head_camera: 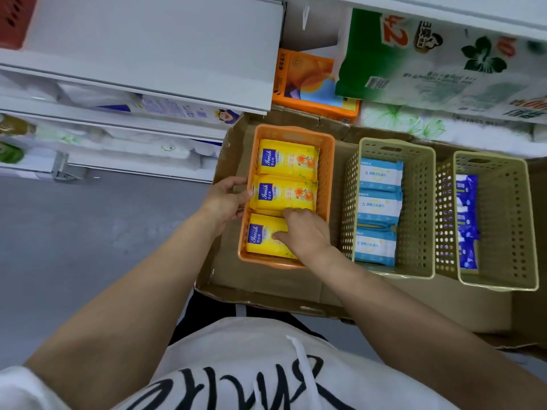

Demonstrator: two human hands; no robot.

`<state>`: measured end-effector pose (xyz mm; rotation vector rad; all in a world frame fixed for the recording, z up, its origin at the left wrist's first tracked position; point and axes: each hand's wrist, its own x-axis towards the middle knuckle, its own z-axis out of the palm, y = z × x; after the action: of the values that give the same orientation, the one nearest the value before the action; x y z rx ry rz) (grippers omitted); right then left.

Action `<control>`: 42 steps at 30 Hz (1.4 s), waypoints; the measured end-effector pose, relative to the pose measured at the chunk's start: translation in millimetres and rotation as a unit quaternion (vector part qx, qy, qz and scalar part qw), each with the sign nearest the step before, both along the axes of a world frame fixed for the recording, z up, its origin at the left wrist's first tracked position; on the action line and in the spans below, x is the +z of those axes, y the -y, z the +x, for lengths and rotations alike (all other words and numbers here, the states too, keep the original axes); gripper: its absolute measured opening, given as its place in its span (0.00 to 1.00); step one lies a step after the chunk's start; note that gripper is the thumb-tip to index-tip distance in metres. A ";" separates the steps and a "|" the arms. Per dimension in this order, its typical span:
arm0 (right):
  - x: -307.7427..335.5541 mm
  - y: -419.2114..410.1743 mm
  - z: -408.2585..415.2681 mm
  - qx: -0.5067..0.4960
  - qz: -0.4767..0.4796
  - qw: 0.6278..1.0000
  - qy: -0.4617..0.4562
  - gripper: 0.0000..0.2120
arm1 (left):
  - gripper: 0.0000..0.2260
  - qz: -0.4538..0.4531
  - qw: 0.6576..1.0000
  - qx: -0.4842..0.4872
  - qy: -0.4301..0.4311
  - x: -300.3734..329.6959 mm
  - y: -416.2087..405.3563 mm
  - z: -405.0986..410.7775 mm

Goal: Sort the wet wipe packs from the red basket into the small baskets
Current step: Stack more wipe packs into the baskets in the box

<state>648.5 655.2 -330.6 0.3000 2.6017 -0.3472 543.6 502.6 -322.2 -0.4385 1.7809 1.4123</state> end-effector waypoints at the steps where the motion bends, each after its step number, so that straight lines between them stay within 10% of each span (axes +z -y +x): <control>1: 1.6 1.1 1.0 0.001 0.004 1.000 -0.004 0.20 | 0.11 -0.006 1.000 0.000 -0.007 0.2 -0.5 1.0; 11: 55.2 -13.5 -13.7 -0.039 -0.041 0.995 0.083 0.23 | 0.15 -0.044 0.992 -0.103 -0.056 26.6 14.3 -7.9; 24: 192.9 136.3 -65.9 -0.147 0.067 0.963 -0.216 0.18 | 0.12 -0.089 0.912 -0.173 -0.362 151.5 257.1 -123.4; 42: 238.2 354.8 -416.0 -0.008 -0.081 0.936 -0.343 0.16 | 0.11 -0.233 0.796 -0.092 -0.550 200.5 446.2 -402.4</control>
<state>232.4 300.3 -92.5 0.1571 3.2195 -0.7860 141.2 56.3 -121.7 0.4574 3.0279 1.1064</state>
